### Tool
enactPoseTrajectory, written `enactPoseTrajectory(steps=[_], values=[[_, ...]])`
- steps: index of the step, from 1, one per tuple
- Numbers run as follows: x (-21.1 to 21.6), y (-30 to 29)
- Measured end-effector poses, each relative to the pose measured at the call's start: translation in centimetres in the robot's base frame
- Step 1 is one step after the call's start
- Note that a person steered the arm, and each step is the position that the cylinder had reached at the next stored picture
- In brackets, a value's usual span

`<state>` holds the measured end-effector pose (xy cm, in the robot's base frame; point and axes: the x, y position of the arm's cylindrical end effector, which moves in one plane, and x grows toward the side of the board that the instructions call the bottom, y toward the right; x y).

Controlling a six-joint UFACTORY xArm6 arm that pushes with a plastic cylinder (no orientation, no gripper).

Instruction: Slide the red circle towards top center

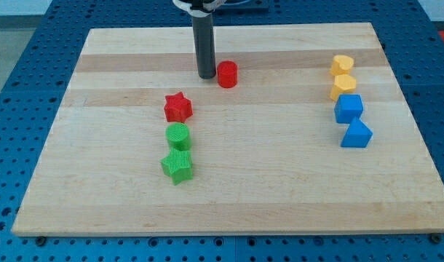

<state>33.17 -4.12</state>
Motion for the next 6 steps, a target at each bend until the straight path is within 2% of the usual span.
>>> enactPoseTrajectory(steps=[3,4,6], values=[[6.3,1.3],[6.6,1.8],[-2.7,5.8]])
